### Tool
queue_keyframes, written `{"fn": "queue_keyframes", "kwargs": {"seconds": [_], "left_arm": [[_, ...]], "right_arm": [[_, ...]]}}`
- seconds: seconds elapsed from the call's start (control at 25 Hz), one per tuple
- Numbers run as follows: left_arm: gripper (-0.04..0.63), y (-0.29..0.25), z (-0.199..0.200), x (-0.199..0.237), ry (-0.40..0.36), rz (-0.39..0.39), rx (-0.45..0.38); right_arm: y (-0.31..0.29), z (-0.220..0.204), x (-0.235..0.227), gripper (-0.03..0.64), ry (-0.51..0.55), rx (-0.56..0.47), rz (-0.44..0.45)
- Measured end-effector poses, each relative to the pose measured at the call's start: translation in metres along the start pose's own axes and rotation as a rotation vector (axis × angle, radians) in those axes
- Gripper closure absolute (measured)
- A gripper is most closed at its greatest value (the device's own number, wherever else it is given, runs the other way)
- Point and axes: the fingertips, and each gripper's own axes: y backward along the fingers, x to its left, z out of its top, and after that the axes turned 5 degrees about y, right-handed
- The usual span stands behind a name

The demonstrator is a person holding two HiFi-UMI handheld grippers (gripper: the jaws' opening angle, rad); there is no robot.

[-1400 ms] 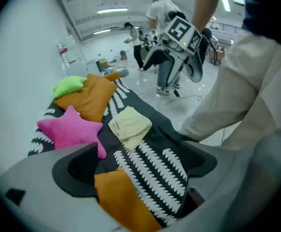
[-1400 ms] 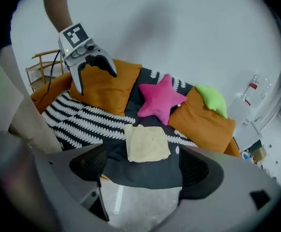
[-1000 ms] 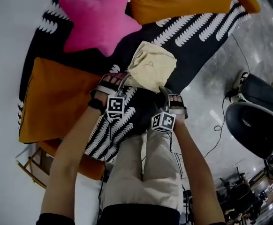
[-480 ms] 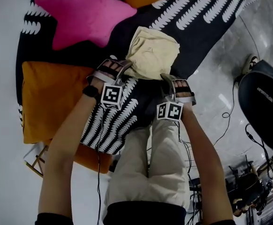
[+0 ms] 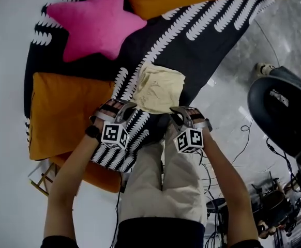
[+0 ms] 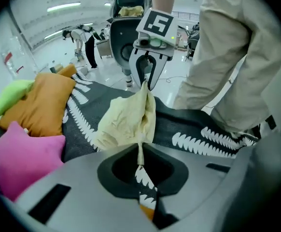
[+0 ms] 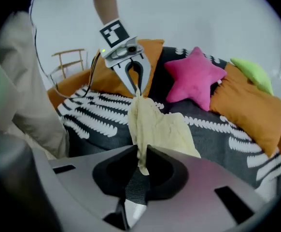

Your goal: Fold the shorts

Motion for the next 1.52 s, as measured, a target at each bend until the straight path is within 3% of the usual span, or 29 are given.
{"fn": "queue_keyframes", "kwargs": {"seconds": [0.16,0.28,0.4,0.52,0.64,0.68,0.76,0.84,0.92,1.0,1.08,1.12,1.16,1.2,1.28,1.36,1.44,1.52], "left_arm": [[0.569,0.009,0.012,0.04,0.13,0.004,-0.026],[0.568,-0.013,0.016,0.092,0.216,0.033,-0.037],[0.568,-0.054,0.016,0.14,0.291,0.091,-0.023],[0.551,-0.092,0.011,0.165,0.328,0.133,0.044],[0.452,-0.099,0.012,0.185,0.366,0.14,0.068],[0.41,-0.09,0.014,0.192,0.372,0.147,0.055],[0.391,-0.058,0.021,0.206,0.379,0.186,-0.004],[0.393,-0.027,0.039,0.202,0.387,0.191,-0.092],[0.402,-0.02,0.058,0.171,0.326,0.117,-0.132],[0.374,-0.038,0.056,0.139,0.166,0.08,-0.078],[0.376,-0.062,0.033,0.13,0.031,0.099,-0.017],[0.442,-0.071,0.018,0.134,0.0,0.103,-0.011],[0.518,-0.079,0.005,0.138,-0.014,0.103,-0.019],[0.54,-0.084,-0.002,0.142,-0.012,0.103,-0.031],[0.533,-0.089,0.003,0.147,0.06,0.118,-0.05],[0.471,-0.081,0.027,0.144,0.207,0.164,-0.071],[0.463,-0.05,0.052,0.14,0.356,0.231,-0.114],[0.465,0.011,0.073,0.136,0.486,0.292,-0.192]], "right_arm": [[0.011,0.004,-0.038,0.551,-0.325,-0.074,0.095],[-0.002,-0.004,-0.087,0.549,-0.446,-0.066,0.085],[-0.027,-0.034,-0.133,0.537,-0.472,0.001,0.003],[-0.046,-0.068,-0.172,0.428,-0.46,0.089,-0.136],[-0.049,-0.077,-0.195,0.356,-0.448,0.131,-0.203],[-0.044,-0.071,-0.202,0.353,-0.438,0.122,-0.226],[-0.025,-0.05,-0.209,0.362,-0.405,0.076,-0.284],[-0.003,-0.025,-0.2,0.433,-0.367,0.006,-0.309],[0.003,-0.005,-0.172,0.463,-0.313,-0.049,-0.266],[-0.01,0.003,-0.144,0.465,-0.218,-0.035,-0.227],[-0.037,0.0,-0.138,0.556,-0.167,0.027,-0.24],[-0.055,-0.002,-0.141,0.598,-0.192,0.055,-0.245],[-0.072,-0.005,-0.146,0.6,-0.236,0.077,-0.24],[-0.085,-0.007,-0.149,0.598,-0.279,0.091,-0.232],[-0.091,-0.017,-0.152,0.6,-0.325,0.086,-0.24],[-0.061,-0.03,-0.154,0.588,-0.367,0.035,-0.288],[-0.004,-0.029,-0.158,0.575,-0.43,-0.052,-0.391],[0.06,-0.002,-0.157,0.583,-0.514,-0.131,-0.48]]}}
